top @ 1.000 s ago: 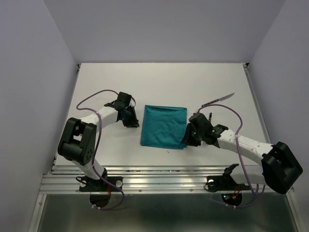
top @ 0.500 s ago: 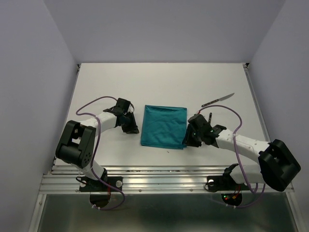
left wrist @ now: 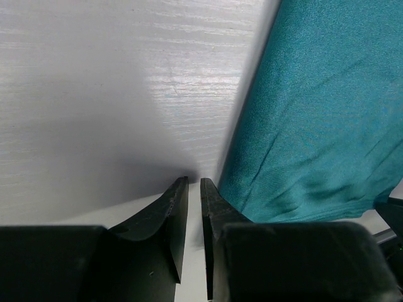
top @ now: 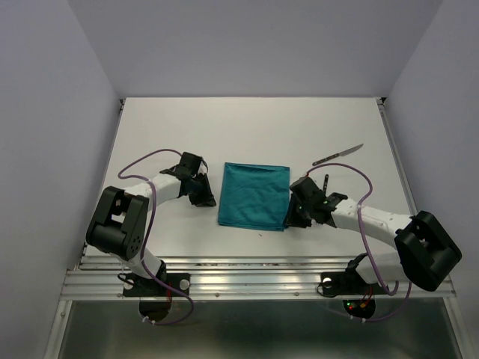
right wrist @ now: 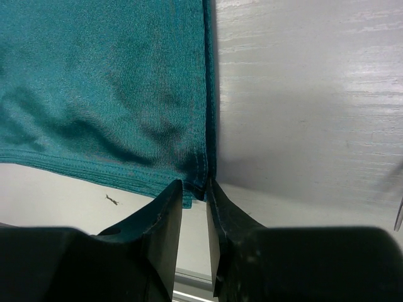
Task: Fold the napkin into a case and place the utensils inside
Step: Pick up the top corner of the square-folded napkin from the center of the board, then fold the top corner of the square-folded napkin at the center of the board.
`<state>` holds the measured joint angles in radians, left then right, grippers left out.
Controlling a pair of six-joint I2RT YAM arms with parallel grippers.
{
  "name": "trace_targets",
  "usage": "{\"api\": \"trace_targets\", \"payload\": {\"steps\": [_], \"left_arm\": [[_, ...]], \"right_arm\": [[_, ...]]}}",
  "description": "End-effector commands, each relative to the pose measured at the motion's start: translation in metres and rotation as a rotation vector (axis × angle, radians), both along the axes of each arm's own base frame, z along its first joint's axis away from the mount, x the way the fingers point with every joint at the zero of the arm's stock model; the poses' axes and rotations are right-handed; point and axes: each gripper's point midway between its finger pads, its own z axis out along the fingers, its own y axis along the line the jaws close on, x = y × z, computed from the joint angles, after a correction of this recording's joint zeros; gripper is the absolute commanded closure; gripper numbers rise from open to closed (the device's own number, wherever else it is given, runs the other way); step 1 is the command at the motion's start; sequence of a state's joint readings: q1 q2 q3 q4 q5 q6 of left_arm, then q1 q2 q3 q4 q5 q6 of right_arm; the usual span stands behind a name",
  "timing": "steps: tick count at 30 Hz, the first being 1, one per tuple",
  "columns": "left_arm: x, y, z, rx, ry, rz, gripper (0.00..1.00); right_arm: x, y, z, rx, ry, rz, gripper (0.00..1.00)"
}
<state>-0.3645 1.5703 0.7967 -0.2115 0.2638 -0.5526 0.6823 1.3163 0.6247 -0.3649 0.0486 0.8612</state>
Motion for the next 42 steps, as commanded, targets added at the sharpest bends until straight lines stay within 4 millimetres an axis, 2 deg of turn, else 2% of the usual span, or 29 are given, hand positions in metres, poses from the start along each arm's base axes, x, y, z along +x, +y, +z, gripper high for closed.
{"api": "trace_targets", "payload": {"steps": [1, 11, 17, 26, 33, 34, 35, 39, 40, 41, 42], "left_arm": [[-0.003, 0.001, 0.003, -0.005, -0.015, -0.009, 0.75], [-0.003, 0.001, 0.004, -0.005, -0.018, -0.008, 0.75], [-0.003, 0.001, 0.003, -0.003, -0.016, -0.01, 0.75], [0.002, 0.0, 0.01, -0.006, -0.036, -0.008, 0.75], [0.007, 0.0, 0.018, -0.005, -0.054, -0.005, 0.75], [0.007, 0.0, 0.018, -0.002, -0.056, -0.003, 0.75], [0.006, 0.001, 0.019, 0.0, -0.055, -0.002, 0.75], [0.007, 0.003, 0.023, 0.008, -0.064, 0.007, 0.75], [0.007, 0.003, 0.024, 0.009, -0.066, 0.007, 0.75], [0.007, 0.004, 0.023, 0.012, -0.065, 0.01, 0.75], [0.007, 0.004, 0.025, 0.009, -0.069, 0.011, 0.75]], "right_arm": [[0.01, 0.009, 0.007, 0.029, -0.047, 0.006, 0.73], [0.012, 0.01, 0.007, 0.024, -0.049, 0.007, 0.74], [0.016, 0.01, 0.013, 0.021, -0.069, -0.004, 0.99], [0.031, 0.024, 0.037, 0.051, -0.117, 0.03, 0.99], [0.065, 0.054, 0.051, 0.07, -0.164, 0.086, 0.99], [0.074, 0.062, 0.059, 0.081, -0.188, 0.097, 0.99], [0.079, 0.066, 0.054, 0.073, -0.183, 0.102, 0.99], [0.107, 0.087, 0.06, 0.076, -0.216, 0.125, 0.99], [0.115, 0.098, 0.062, 0.075, -0.226, 0.145, 0.99], [0.12, 0.103, 0.071, 0.089, -0.246, 0.15, 0.99], [0.124, 0.108, 0.062, 0.08, -0.233, 0.16, 0.99]]}}
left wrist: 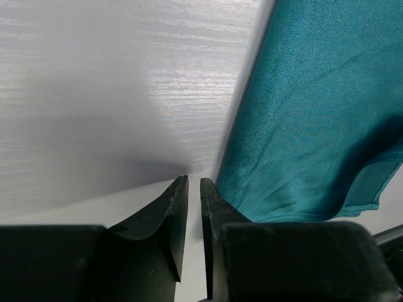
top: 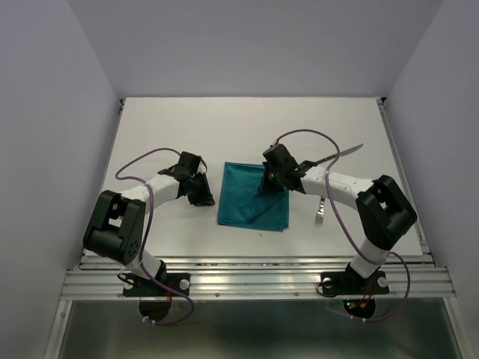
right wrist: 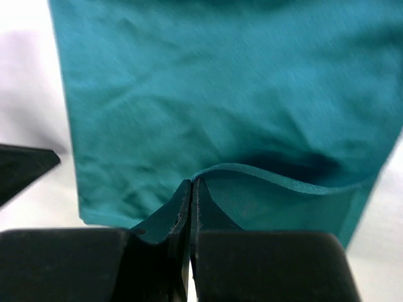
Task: Fold the napkin into a case and place the utensils inside
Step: Fold the top corner of the square-folded napkin at the center of the board.
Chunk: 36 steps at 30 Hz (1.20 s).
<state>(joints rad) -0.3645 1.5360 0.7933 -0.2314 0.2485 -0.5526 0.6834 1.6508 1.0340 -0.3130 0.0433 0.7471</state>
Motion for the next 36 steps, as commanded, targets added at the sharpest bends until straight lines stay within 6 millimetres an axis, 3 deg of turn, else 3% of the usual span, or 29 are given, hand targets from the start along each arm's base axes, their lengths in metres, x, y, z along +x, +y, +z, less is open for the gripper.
{"api": "trace_targets", "payload": {"steps": [1, 5, 8, 13, 21, 36], "left_arm": [[0.009, 0.001, 0.019, 0.002, -0.057, 0.007, 0.75], [0.009, 0.002, 0.022, 0.004, -0.061, 0.011, 0.75], [0.009, 0.002, 0.025, 0.0, -0.064, 0.013, 0.75], [0.009, 0.001, 0.026, -0.005, -0.065, 0.012, 0.75], [0.006, 0.002, 0.025, 0.003, -0.054, 0.009, 0.75], [0.004, 0.004, 0.022, 0.008, -0.043, 0.012, 0.75]], "right_arm": [[0.034, 0.038, 0.023, 0.046, -0.101, 0.075, 0.99], [0.057, 0.061, 0.026, 0.062, -0.119, 0.103, 0.99], [0.067, 0.069, 0.016, 0.049, -0.114, 0.111, 0.99], [0.083, 0.089, 0.022, 0.081, -0.131, 0.136, 0.99], [0.1, 0.099, 0.019, 0.073, -0.159, 0.139, 0.99], [0.114, 0.111, 0.01, 0.075, -0.16, 0.141, 0.99]]}}
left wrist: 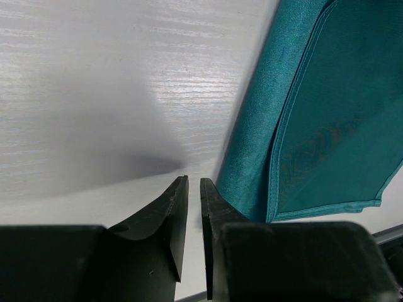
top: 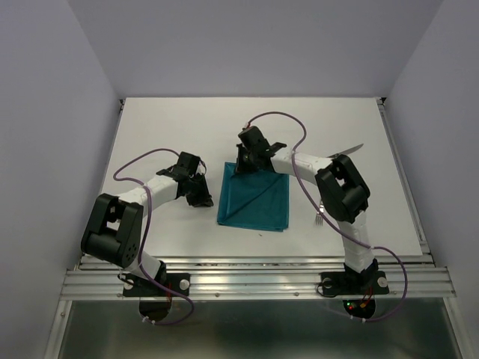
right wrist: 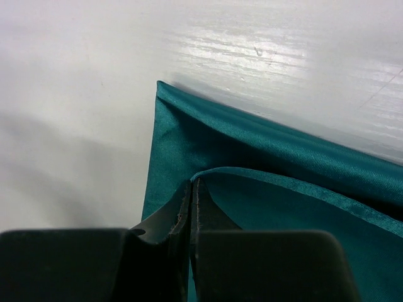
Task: Fold the napkin into a case and place the utensils inside
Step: Fold the top corner of the square-folded napkin at the center of the board.
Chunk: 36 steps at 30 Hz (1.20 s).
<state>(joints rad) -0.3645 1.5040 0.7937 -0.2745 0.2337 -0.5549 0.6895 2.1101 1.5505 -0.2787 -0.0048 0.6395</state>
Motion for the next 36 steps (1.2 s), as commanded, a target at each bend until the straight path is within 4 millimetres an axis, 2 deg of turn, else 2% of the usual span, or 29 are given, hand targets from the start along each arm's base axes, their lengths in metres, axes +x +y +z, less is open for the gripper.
{"api": "trace_targets", "payload": {"steps": [1, 15, 36], "left_arm": [[0.009, -0.001, 0.018, -0.008, -0.05, 0.002, 0.75], [0.004, 0.0, 0.019, -0.012, -0.053, 0.004, 0.75], [-0.001, 0.003, 0.018, -0.007, -0.059, -0.005, 0.75]], "right_arm": [[0.015, 0.019, 0.021, 0.046, -0.069, 0.021, 0.99], [0.029, 0.023, 0.021, 0.047, -0.09, -0.021, 0.99], [0.034, 0.027, 0.02, 0.056, -0.089, -0.037, 0.99]]}}
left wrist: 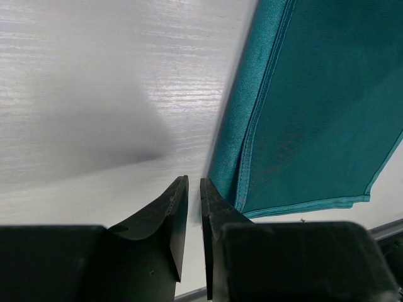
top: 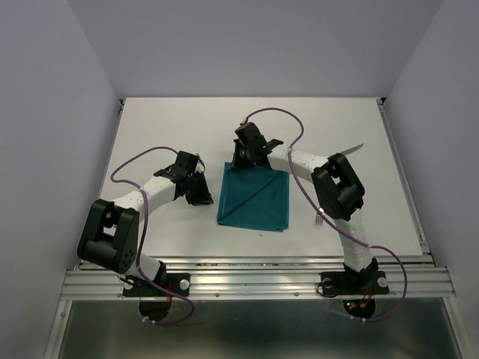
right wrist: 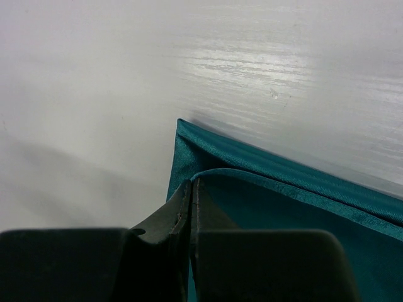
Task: Fold the napkin into a case and place the utensils inside
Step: Fold the top corner of the square-folded napkin at the center of the board.
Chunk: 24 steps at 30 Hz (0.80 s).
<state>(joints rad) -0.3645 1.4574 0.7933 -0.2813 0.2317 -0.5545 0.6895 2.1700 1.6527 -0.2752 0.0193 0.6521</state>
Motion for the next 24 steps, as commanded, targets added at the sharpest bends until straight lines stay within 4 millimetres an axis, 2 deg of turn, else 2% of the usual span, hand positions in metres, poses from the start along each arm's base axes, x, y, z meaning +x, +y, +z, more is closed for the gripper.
{"api": "trace_targets", "payload": {"steps": [1, 21, 24], "left_arm": [[-0.0027, 0.0031, 0.0058, 0.005, -0.021, -0.005, 0.75], [-0.0037, 0.0035, 0.0049, 0.006, -0.02, -0.005, 0.75], [-0.003, 0.0033, 0.0073, 0.003, -0.025, -0.005, 0.75]], "right_arm": [[0.011, 0.012, 0.0105, 0.03, -0.047, -0.014, 0.99], [0.0134, 0.0046, 0.0035, 0.013, -0.042, -0.069, 0.99], [0.014, 0.0057, 0.0045, 0.017, -0.042, -0.07, 0.93]]}}
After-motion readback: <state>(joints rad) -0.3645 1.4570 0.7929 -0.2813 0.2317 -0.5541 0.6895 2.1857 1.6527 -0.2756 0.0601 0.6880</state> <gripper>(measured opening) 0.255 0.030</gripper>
